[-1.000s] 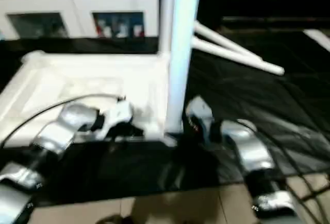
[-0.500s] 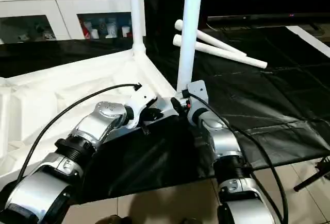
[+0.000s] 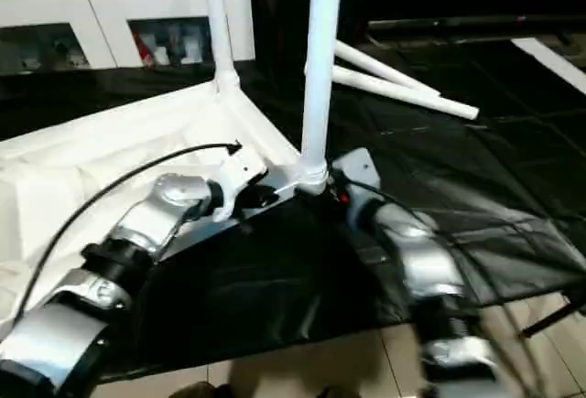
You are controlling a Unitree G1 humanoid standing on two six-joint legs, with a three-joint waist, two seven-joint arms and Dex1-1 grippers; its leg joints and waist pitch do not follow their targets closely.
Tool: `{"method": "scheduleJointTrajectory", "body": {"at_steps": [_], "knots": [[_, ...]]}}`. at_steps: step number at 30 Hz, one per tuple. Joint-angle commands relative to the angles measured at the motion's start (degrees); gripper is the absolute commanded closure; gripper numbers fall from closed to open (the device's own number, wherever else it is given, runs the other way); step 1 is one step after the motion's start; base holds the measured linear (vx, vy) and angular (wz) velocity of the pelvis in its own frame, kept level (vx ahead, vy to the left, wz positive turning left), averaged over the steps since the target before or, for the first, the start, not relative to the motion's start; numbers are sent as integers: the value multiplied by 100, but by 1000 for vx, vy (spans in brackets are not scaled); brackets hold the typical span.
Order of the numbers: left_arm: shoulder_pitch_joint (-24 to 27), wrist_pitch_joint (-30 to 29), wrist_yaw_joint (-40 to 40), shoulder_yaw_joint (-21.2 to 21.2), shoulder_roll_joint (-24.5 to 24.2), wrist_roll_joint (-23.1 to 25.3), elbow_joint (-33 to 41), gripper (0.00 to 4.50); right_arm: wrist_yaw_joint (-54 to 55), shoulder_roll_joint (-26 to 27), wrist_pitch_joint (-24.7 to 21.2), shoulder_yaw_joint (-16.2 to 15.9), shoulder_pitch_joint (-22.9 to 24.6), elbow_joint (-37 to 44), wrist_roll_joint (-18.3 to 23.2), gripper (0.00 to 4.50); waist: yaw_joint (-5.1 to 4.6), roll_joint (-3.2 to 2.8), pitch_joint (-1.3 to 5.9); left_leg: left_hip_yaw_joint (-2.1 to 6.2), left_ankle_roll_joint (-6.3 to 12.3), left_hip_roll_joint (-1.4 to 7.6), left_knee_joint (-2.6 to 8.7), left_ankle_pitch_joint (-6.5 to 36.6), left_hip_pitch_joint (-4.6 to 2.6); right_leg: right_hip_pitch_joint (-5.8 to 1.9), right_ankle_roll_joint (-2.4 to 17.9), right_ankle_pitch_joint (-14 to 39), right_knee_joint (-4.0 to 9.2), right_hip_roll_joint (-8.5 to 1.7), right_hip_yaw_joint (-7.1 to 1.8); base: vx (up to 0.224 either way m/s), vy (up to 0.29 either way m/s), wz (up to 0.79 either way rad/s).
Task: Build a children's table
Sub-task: Rotate leg to tighten
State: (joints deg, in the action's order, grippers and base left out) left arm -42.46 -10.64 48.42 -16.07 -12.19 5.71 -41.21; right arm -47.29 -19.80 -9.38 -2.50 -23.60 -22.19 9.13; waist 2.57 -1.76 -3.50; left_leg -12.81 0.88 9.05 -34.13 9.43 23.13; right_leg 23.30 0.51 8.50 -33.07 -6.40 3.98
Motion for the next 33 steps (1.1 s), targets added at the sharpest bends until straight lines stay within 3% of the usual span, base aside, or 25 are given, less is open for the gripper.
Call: {"method": "scheduleJointTrajectory", "body": {"at_steps": [1,4,6,7,12,17,26,33], "knots": [[20,153,242,-36,-135,3,165,450,-383,-116,33,78,45,242,173,7,47,68,481,254,539,412,381,1221,-164,-271,1343,878,292,-303,-208,0,0,0],[208,497,893,-107,-439,-126,385,450,-892,-495,-66,157,94,392,369,7,66,64,465,253,466,428,391,1373,-179,-271,1387,1188,311,-301,-197,0,0,0],[307,613,1227,-140,-573,-212,509,450,-1124,-617,-154,177,107,471,497,7,92,42,452,244,326,448,415,1553,-218,-233,1353,1454,327,-283,-204,0,0,0],[371,686,1439,-164,-653,-275,601,450,-1259,-681,-190,160,114,512,545,7,94,59,444,239,294,451,421,1601,-219,-221,1338,1514,337,-278,-207,0,0,0],[681,940,2356,-400,-1126,-438,1087,450,-2051,-1026,-112,-251,226,752,546,7,174,40,421,248,-8,486,479,2021,-262,-177,1214,1861,332,-293,-227,0,0,0],[967,1130,3016,-598,-1384,-540,1623,450,-2486,-1082,-8,-669,166,730,363,7,243,62,419,246,-134,491,488,2032,-281,-151,1173,1939,326,-316,-252,0,0,0],[1041,1219,3221,-734,-1427,-573,1806,450,-2918,-999,24,-1041,18,473,313,7,248,73,414,244,-168,479,484,2061,-280,-143,1121,2080,338,-318,-262,0,0,0],[1114,1168,3251,-788,-1427,-563,1941,450,-3078,-918,14,-1169,-45,399,348,67,248,76,430,236,-117,480,477,1885,-272,-153,1173,1846,306,-299,-259,0,0,0]]}}
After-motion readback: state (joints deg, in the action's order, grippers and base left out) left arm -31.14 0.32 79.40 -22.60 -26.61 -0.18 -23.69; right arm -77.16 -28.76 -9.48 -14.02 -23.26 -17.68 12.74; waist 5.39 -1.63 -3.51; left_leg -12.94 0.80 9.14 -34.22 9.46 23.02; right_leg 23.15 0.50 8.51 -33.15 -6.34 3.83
